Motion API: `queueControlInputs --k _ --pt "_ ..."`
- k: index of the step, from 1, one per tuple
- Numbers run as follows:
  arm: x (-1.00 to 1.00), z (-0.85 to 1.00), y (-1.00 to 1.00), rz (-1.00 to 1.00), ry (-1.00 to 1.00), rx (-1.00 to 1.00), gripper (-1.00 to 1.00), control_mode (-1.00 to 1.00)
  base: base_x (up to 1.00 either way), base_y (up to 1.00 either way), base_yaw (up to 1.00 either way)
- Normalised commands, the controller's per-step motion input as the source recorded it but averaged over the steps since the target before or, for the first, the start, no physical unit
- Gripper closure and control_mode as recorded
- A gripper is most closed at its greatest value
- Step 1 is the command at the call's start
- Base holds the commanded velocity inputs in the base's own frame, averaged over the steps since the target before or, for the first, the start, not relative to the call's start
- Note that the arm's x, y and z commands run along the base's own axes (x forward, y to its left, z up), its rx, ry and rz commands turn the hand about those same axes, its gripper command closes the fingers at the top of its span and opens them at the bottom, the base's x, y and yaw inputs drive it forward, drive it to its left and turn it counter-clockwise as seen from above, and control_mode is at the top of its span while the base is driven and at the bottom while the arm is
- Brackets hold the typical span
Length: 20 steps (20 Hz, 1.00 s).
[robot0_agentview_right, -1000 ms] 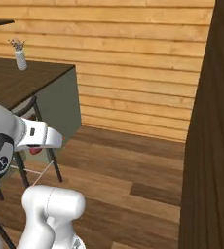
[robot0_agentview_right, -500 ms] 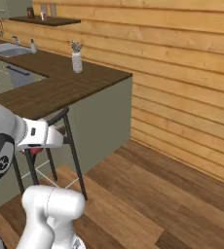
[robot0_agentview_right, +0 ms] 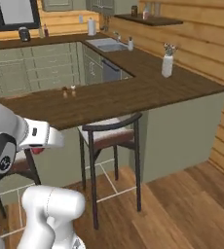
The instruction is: Take the strawberry from the fridge and place it on top of the pancake, located on the dining counter.
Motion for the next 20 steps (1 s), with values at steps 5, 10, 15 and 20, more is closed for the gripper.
queueControlInputs --k 5,10,15,20 --pt "0.00 0.00 0.00 0.00 0.00 0.00 1.00 1.00 0.04 0.84 0.81" --pt "0.00 0.00 0.00 0.00 0.00 0.00 1.00 1.00 0.51 0.56 0.58" --pt "0.00 0.00 0.00 0.00 0.00 0.00 1.00 1.00 0.78 0.47 0.31" --pt "0.00 0.00 0.00 0.00 0.00 0.00 1.00 1.00 0.75 -0.09 0.01"
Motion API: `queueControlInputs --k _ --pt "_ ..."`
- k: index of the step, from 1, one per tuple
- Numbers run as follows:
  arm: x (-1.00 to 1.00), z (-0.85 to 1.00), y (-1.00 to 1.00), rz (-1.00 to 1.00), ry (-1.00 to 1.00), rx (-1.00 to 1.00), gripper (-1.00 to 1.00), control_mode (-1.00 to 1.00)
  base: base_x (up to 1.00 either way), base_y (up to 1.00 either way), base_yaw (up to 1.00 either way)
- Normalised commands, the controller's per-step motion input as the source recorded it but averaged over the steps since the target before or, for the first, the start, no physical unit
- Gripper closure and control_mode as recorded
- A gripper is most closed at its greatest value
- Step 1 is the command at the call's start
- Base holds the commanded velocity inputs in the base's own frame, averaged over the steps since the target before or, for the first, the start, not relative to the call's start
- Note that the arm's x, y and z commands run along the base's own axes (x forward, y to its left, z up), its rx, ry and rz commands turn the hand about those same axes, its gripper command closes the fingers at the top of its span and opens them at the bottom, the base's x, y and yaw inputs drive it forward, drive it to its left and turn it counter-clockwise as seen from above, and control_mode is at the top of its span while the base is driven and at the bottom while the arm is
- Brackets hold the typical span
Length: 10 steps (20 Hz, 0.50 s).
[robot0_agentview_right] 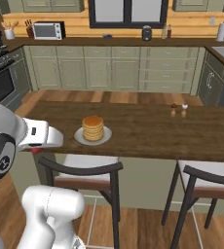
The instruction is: Take the strawberry from the fridge and place it on top of the pancake, located on the dining counter.
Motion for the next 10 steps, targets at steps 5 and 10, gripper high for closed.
queueControlInputs --k 5,10 --pt "0.00 0.00 0.00 0.00 0.00 0.00 1.00 1.00 0.62 -0.08 -0.01" --pt "0.00 0.00 0.00 0.00 0.00 0.00 1.00 1.00 0.40 0.03 -0.01"
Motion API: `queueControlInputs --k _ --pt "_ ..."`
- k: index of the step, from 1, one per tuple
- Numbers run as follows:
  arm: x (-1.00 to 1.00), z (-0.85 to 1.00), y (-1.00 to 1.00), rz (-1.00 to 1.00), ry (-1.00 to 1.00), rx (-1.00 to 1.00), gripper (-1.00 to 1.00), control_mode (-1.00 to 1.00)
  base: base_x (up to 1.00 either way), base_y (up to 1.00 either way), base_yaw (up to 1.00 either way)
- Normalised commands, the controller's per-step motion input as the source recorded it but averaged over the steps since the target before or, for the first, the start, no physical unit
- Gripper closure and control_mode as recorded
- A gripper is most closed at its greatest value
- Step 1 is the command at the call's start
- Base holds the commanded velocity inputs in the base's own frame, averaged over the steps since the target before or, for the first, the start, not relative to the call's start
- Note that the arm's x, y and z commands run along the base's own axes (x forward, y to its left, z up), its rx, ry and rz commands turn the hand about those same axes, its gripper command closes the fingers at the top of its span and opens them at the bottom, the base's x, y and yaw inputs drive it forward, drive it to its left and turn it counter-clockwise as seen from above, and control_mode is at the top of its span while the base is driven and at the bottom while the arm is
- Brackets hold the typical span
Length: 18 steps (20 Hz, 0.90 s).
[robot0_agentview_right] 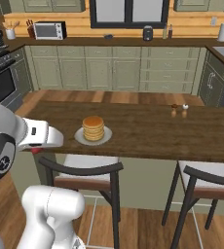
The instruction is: Take the strawberry from the fridge and place it on top of the pancake, located on the dining counter.
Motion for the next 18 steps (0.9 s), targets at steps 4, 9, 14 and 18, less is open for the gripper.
queueControlInputs --k 4,9,14,18 --pt "0.00 0.00 0.00 0.00 0.00 0.00 1.00 1.00 0.37 0.00 0.00" --pt "0.80 0.05 0.05 -0.03 0.01 0.00 1.00 -1.00 0.14 0.00 0.00" --pt "1.00 0.04 0.00 -0.04 0.07 0.00 1.00 -1.00 0.00 0.00 0.00" --pt "1.00 -0.10 0.00 -0.02 0.15 0.02 1.00 -1.00 0.00 0.00 0.00"
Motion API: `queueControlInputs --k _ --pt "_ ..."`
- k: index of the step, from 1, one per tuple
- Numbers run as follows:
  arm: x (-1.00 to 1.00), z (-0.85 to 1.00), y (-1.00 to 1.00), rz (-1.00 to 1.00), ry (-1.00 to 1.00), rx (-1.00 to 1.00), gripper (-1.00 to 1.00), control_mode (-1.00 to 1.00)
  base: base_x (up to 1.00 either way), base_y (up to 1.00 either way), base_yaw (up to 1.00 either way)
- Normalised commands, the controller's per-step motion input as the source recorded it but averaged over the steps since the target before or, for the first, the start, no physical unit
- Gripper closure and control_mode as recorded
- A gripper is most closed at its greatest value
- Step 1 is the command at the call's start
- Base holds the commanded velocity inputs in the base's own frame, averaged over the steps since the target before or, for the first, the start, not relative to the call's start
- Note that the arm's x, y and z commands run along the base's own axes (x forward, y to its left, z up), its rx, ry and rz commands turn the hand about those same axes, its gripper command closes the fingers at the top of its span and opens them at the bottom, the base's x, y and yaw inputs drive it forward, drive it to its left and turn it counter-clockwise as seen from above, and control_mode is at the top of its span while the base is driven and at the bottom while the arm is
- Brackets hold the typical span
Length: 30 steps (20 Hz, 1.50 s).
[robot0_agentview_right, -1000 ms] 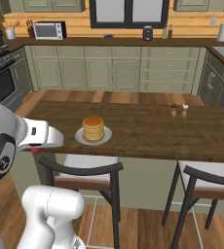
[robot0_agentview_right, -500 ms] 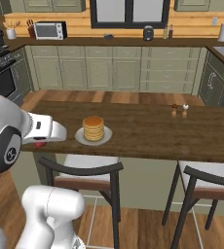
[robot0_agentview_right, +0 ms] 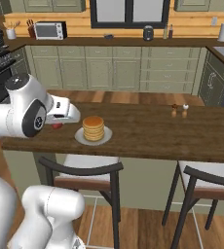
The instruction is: Take the strawberry from the fridge and place it on top of the pancake, located on the dining counter.
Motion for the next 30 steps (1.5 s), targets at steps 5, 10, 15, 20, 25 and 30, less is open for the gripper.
queueControlInputs --k 5,10,15,20,25,30 --pt "1.00 -0.50 -0.01 0.00 0.18 0.19 1.00 -1.00 0.00 0.00 0.00" --pt "1.00 -0.32 0.02 0.00 0.09 0.10 1.00 -1.00 0.00 0.00 0.00" --pt "1.00 0.00 0.05 -0.02 0.09 -0.15 1.00 -1.00 0.00 0.00 0.00" --pt "1.00 -0.28 0.02 0.00 0.04 -0.06 1.00 -1.00 0.00 0.00 0.00" --pt "0.99 -0.32 0.00 0.08 -0.05 0.08 1.00 -1.00 0.00 0.00 0.00" --pt "0.84 -0.51 0.00 0.04 0.05 0.03 1.00 -1.00 0.00 0.00 0.00"
